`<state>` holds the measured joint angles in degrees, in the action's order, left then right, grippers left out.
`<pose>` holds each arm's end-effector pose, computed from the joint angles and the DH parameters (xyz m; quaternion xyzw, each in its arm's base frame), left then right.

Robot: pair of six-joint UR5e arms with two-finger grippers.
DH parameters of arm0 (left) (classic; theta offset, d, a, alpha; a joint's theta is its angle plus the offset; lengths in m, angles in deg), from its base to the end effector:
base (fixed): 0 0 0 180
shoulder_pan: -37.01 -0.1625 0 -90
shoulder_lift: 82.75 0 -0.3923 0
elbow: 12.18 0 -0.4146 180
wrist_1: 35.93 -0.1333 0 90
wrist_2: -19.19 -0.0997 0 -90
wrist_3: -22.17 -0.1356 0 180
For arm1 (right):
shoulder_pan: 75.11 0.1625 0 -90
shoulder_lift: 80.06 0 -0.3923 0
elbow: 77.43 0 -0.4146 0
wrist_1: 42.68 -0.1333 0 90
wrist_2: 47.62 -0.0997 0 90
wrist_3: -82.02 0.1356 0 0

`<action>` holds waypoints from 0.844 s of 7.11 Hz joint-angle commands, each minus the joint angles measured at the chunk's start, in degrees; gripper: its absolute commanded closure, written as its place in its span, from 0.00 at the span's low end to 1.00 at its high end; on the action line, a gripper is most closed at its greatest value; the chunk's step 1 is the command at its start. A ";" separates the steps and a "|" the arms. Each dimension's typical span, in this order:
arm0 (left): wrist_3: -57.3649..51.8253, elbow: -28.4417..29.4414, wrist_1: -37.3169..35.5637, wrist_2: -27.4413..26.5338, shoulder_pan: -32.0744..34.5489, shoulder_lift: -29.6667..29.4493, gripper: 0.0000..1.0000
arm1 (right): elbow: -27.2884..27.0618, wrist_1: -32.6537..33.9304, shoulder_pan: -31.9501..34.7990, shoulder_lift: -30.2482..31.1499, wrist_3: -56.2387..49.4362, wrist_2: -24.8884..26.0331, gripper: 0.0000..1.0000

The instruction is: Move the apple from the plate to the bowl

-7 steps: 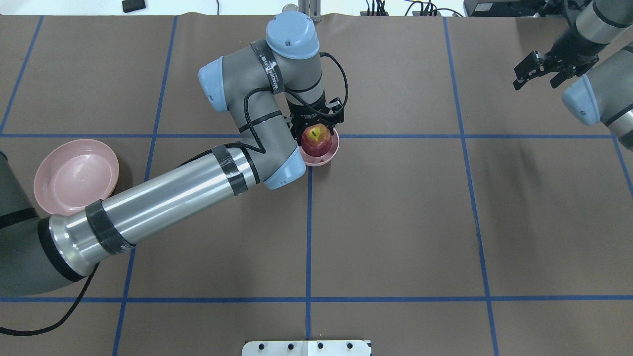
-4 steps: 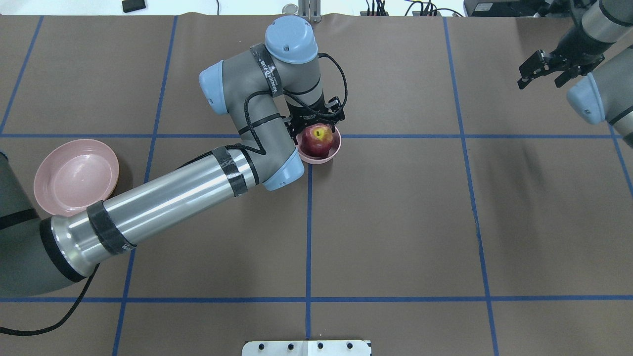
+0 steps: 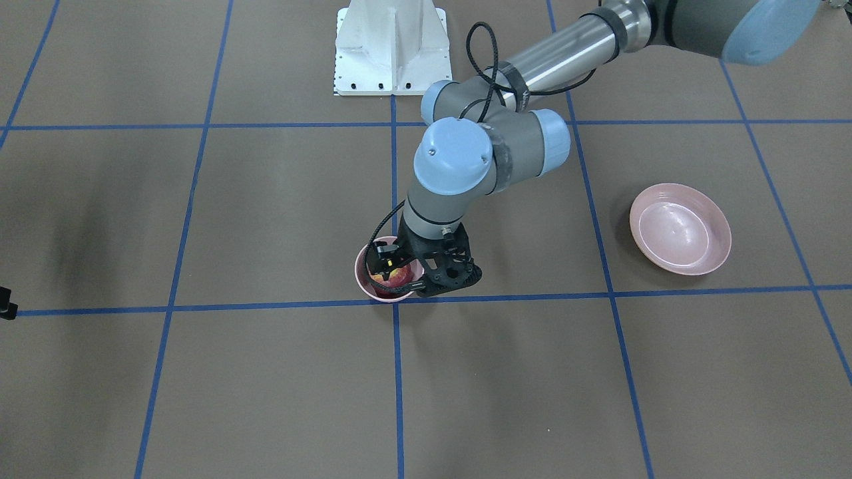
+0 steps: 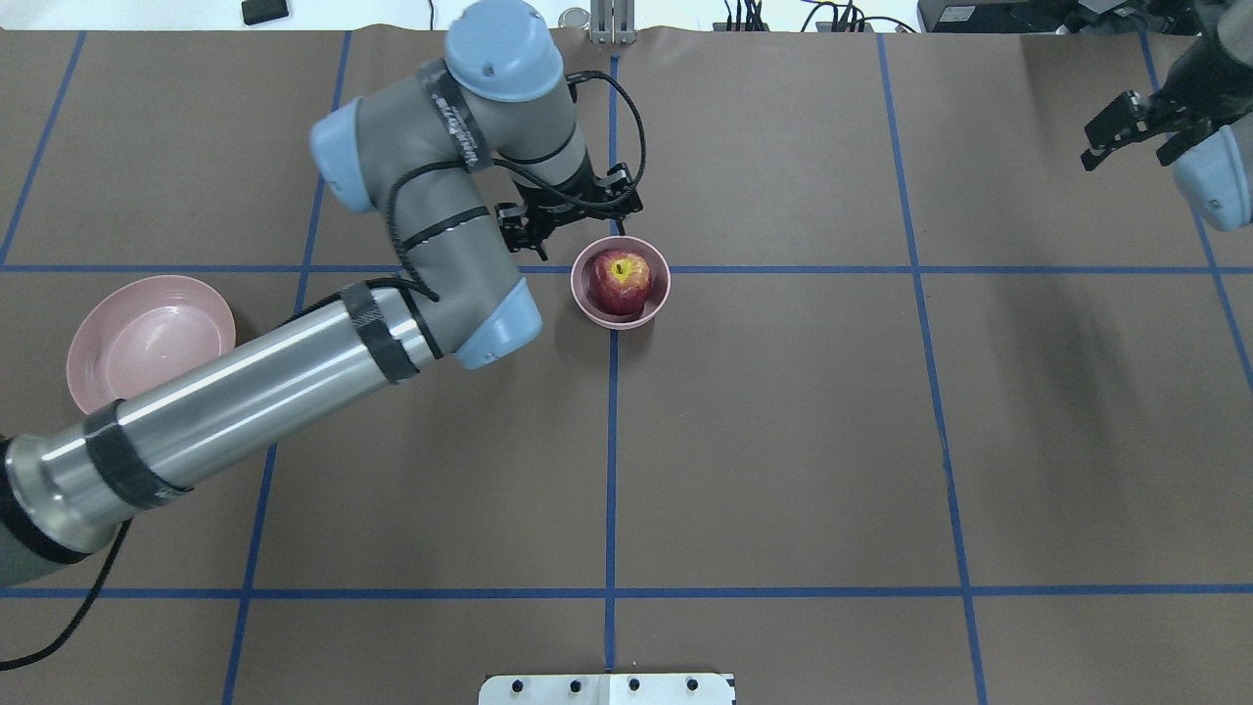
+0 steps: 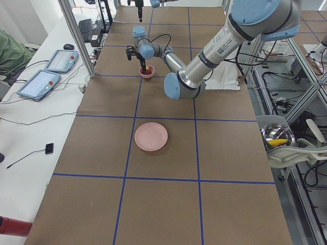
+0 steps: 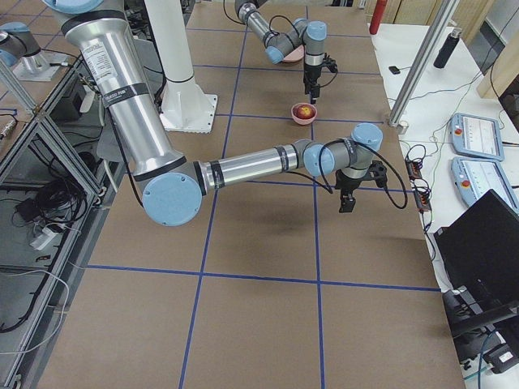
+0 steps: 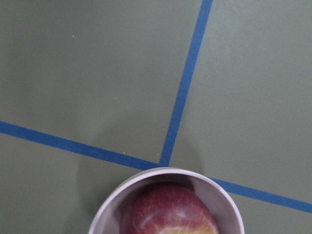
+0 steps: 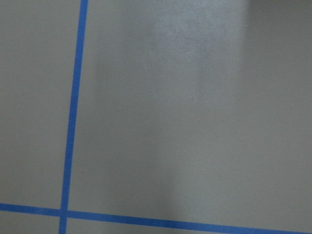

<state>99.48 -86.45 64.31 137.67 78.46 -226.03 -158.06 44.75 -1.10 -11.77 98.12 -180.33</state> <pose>0.5530 -0.5800 0.1506 -0.0216 0.4520 -0.1236 0.8832 -0.1454 -0.6575 0.5090 0.0163 -0.3804 -0.0464 0.9235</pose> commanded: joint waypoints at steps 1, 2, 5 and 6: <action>-17.28 -19.60 -15.87 -0.26 5.36 11.83 0.01 | 0.04 1.09 4.11 5.77 -10.00 0.17 0.00; -22.94 -24.64 -16.47 -0.09 9.05 19.02 0.01 | 0.04 1.00 6.39 8.33 -13.34 -0.10 0.00; -41.76 -27.24 -16.13 6.19 23.70 33.46 0.01 | -2.94 0.65 9.23 13.61 -14.87 0.34 0.00; -53.90 -26.72 -16.04 10.24 31.50 37.94 0.01 | -3.21 0.56 9.40 14.15 -14.43 0.34 0.00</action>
<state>57.57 -113.38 48.22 143.09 101.43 -193.65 -160.47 45.49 8.00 0.99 83.46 -180.19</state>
